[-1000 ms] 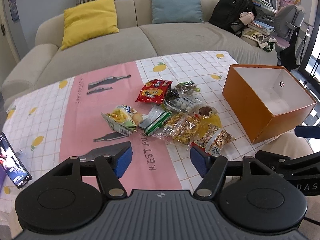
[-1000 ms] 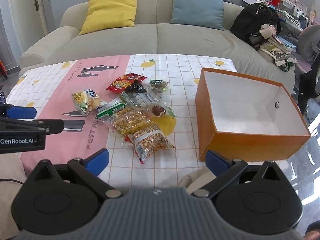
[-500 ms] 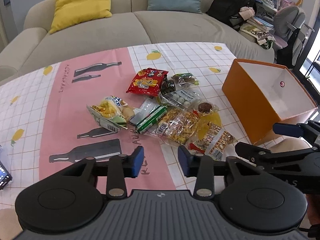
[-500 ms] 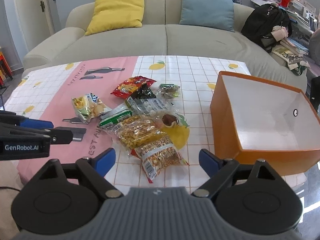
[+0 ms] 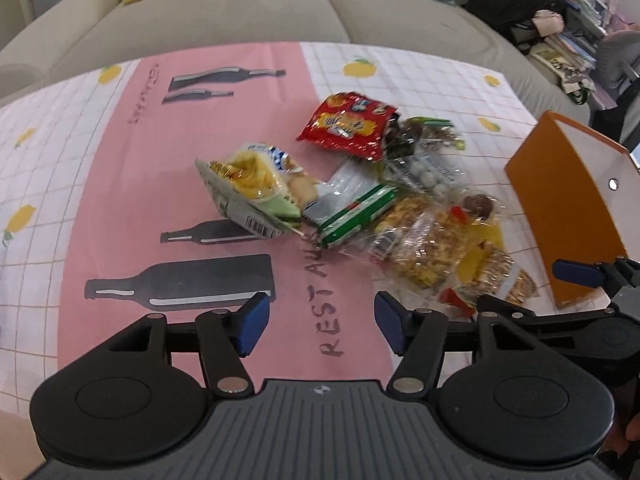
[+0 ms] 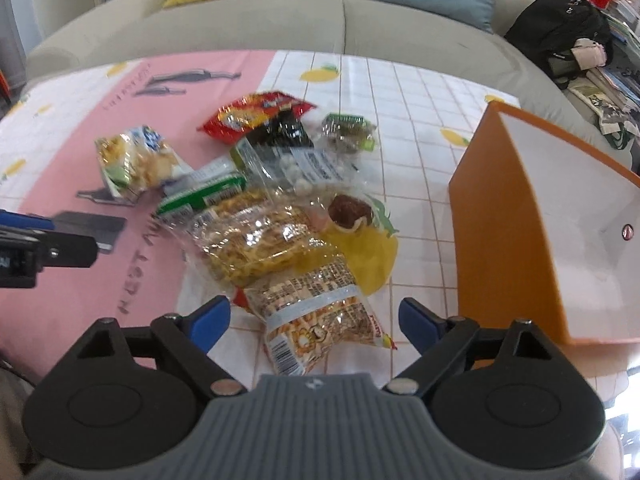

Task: Organize snacks
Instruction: 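Grasp the yellow chip bag with the left tool while the right tool grasps the wafer-stick packet, then lift both held packets and carry them over the orange box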

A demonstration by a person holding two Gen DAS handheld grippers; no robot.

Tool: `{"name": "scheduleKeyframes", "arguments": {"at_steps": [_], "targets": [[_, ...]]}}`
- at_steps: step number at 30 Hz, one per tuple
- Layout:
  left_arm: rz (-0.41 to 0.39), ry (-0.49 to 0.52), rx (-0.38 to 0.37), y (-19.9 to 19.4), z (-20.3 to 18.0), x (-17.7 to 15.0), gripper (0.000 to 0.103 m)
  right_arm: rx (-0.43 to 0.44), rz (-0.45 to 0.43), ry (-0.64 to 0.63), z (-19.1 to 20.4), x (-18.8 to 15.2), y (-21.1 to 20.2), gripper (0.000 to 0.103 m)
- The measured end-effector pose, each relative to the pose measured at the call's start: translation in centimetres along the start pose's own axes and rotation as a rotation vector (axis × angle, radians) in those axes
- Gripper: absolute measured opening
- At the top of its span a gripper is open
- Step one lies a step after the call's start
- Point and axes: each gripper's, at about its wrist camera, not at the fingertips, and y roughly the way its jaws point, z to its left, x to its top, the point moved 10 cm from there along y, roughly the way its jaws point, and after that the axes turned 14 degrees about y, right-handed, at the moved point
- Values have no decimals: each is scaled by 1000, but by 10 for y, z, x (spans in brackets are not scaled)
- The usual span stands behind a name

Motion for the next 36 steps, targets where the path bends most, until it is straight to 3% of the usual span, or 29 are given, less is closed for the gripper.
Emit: {"name": "scheduleKeyframes", "arguments": {"at_steps": [11,15,27,29,33,36], "targets": [[-31,-177,-4,25,36,21,82,1,80,30,-9,-10,42,97],[-46,-247,9,36,49,32,82,18,83,39,-8,-11,47,85],[-54,-348,92,66,83,42,82,11,74,87,-17,-10,51,68],[-57,-364,99,70,87,41,80,8,71,79,-16,-10,52,68],[-60,-350,92,74,84,41,64,5,71,71,-16,-11,51,68],[-55,-308,117,73,81,42,60,4,71,72,-16,-11,51,69]]}}
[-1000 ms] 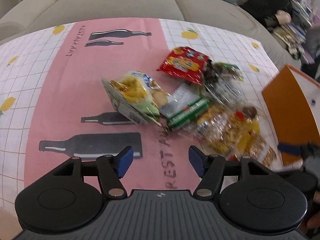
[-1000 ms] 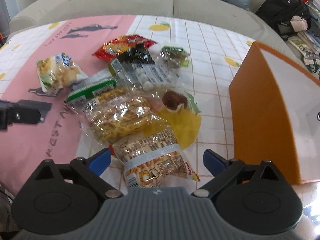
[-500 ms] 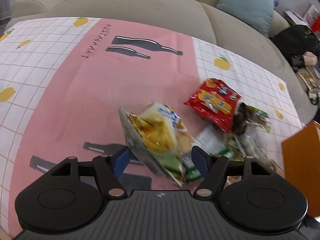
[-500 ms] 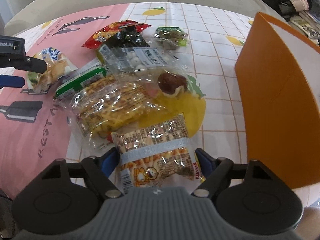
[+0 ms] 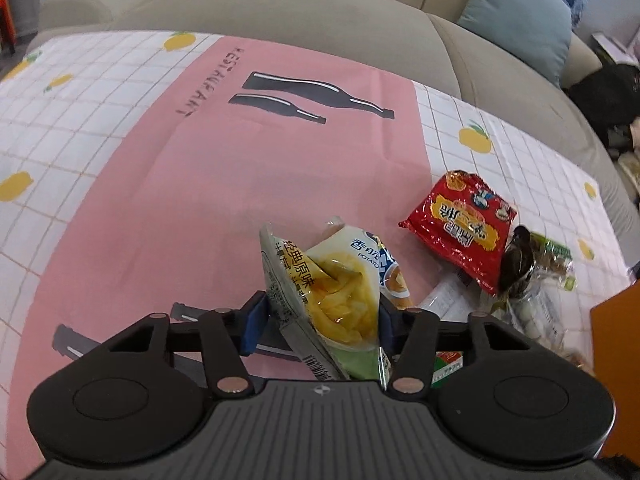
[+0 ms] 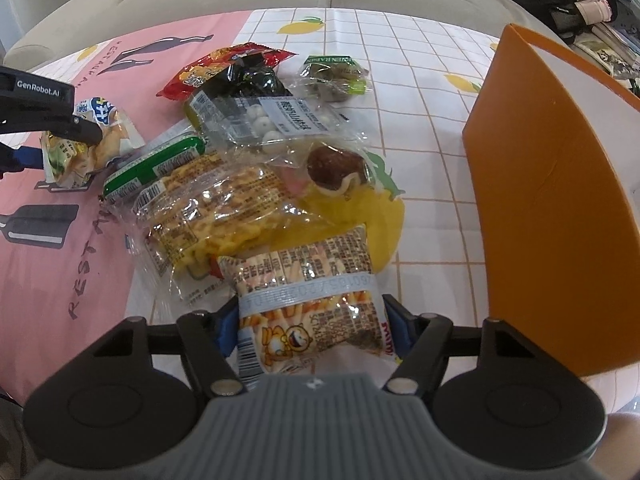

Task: Organize snacks
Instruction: 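Lift both held packets and carry them over the orange box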

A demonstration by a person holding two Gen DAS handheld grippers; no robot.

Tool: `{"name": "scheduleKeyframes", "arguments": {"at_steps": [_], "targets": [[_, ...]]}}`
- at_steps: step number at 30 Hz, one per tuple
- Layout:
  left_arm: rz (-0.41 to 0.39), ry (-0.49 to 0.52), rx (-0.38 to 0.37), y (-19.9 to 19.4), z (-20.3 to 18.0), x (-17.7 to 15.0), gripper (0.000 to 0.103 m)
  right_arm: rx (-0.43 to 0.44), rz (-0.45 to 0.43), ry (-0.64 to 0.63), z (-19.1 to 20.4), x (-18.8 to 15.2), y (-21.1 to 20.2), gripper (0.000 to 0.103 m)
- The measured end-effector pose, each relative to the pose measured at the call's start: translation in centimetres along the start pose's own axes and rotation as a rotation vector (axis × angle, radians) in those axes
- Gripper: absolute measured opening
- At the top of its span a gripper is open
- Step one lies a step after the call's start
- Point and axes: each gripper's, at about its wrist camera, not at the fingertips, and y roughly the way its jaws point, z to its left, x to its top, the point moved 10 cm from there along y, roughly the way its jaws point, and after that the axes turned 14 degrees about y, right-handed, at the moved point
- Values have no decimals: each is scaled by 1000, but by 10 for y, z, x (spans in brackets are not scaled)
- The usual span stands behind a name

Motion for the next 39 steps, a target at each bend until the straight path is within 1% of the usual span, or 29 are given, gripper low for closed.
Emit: {"name": "scheduleKeyframes", "arguments": {"at_steps": [2,6,11,18,23,26,30,33,36,39], "targets": [[0,10,3,-1,-1,-1,59,0,-1,-1,0,0,0,69],[-8,19,-15,-7,-5,-4,52,3,-3,6,-1,0,0,68],[-42,76,5,-28,-11,-3,50,19,-8,23,-1,2,-3,65],[-69,89,-15,-64,-21,-9,50,63,-67,19,5,7,-21,55],[-77,98,-51,-89,-31,-14,50,73,-99,16,9,10,-35,54],[-89,115,-62,-103,-38,-15,50,87,-129,22,11,14,-50,53],[-103,128,-95,-120,-49,-16,50,100,-213,-13,17,22,-80,51],[-116,144,-112,-132,-58,-14,50,142,-233,-9,20,30,-101,50],[-130,166,-139,-142,-72,-9,50,149,-247,-11,16,37,-118,50],[-146,206,-176,-152,-94,-2,50,161,-258,-12,7,48,-138,50]]}}
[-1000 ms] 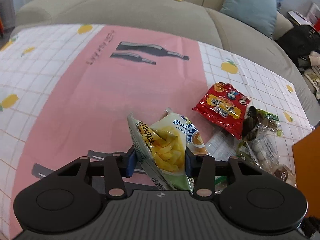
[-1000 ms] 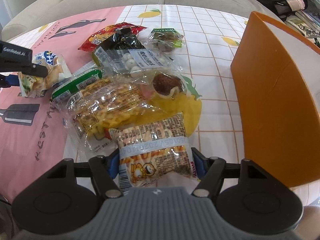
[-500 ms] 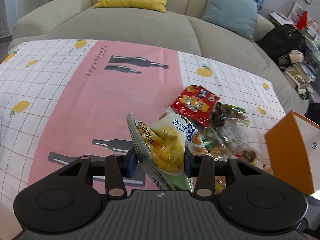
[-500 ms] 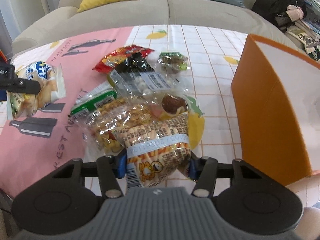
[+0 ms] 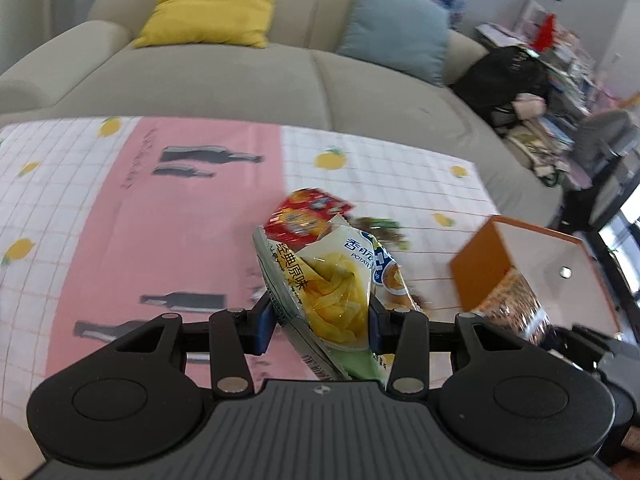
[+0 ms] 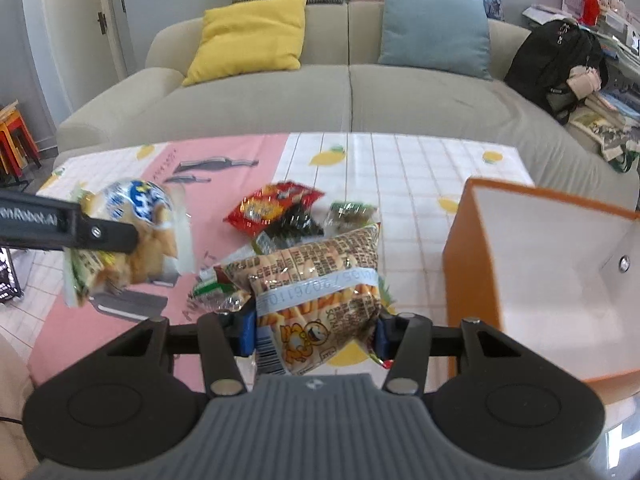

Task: Organize snacks
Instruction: 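Lift both held packets and carry them over the orange box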

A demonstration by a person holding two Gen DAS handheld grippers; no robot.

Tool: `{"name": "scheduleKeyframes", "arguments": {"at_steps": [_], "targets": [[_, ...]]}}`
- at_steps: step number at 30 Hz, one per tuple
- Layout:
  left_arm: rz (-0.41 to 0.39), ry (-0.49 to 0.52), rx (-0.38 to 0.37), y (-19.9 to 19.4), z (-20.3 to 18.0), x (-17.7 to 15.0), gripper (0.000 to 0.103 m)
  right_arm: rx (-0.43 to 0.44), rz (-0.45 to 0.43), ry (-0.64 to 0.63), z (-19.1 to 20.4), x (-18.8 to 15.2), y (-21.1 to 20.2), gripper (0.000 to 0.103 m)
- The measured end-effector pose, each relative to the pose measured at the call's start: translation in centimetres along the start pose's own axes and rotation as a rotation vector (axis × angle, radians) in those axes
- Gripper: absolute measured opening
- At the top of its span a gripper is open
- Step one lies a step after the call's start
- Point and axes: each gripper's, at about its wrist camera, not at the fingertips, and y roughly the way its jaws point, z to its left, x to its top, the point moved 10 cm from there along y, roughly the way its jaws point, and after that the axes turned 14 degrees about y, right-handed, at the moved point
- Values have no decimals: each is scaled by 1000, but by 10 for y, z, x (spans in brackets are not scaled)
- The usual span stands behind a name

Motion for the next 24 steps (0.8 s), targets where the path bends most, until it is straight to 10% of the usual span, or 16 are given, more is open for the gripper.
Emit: {"name": "scheduleKeyframes", "arguments": {"at_steps": [24], "targets": [[6,449,-320,59,-224,79,50,-287,109,-42,-190,65,-42,51]]}}
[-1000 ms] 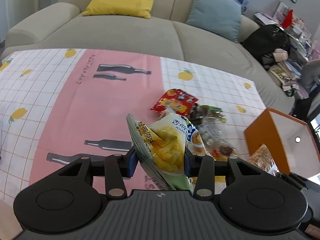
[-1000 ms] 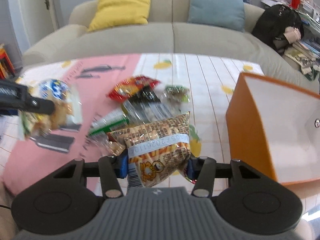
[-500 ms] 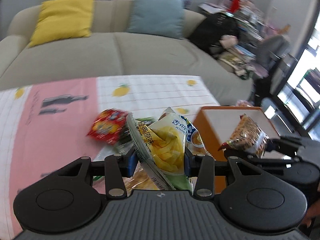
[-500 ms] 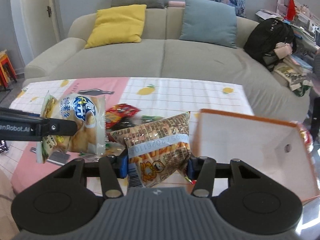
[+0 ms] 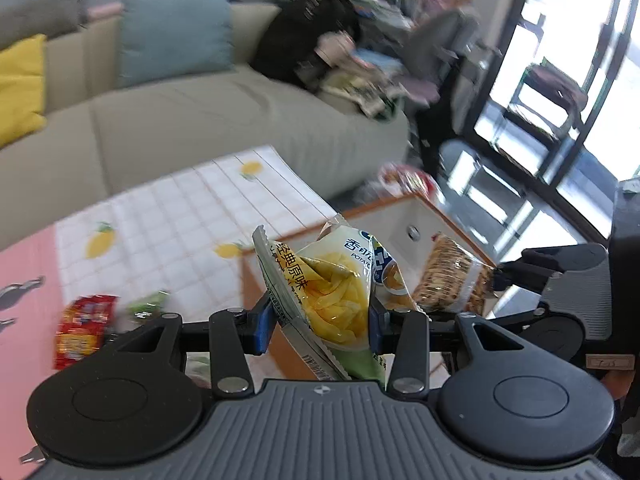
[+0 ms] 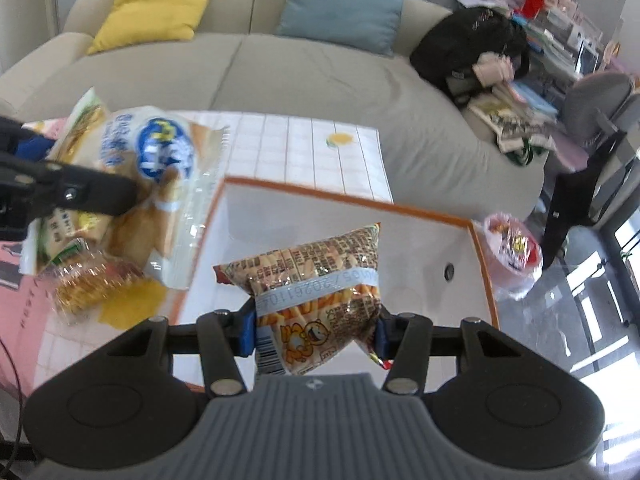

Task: Organize snacks
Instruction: 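Lift both held packets and carry them over the orange box, then open both tools to drop the packets into the orange box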

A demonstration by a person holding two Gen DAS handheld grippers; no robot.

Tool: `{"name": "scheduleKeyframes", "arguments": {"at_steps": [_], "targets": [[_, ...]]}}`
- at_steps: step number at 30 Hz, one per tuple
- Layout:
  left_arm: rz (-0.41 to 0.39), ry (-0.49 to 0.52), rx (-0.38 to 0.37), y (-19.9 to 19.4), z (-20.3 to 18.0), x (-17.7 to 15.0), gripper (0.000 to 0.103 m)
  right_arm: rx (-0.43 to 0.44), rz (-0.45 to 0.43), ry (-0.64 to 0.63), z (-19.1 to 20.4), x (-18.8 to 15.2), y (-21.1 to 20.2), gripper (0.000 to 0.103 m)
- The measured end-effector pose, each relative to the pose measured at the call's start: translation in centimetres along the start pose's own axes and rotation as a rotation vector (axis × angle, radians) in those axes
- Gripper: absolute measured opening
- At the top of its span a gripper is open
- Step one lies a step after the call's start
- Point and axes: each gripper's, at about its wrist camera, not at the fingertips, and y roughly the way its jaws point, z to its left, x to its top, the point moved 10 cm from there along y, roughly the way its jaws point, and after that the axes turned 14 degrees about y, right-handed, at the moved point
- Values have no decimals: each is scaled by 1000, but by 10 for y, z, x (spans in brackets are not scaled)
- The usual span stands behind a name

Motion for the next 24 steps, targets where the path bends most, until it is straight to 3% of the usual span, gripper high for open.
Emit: {"name": "scheduleKeyframes", "arguments": {"at_steps": [6,16,24], "targets": [[103,87,-24,41,-22,-1,50,-8,76,-11,-16,-15,31,51],[289,269,10,97,-39,-17,50,4,230,-53,-22,-30,75,52],[384,298,5,115,-40,-33,51,-3,328,-99,-23,-43,103,52]]}}
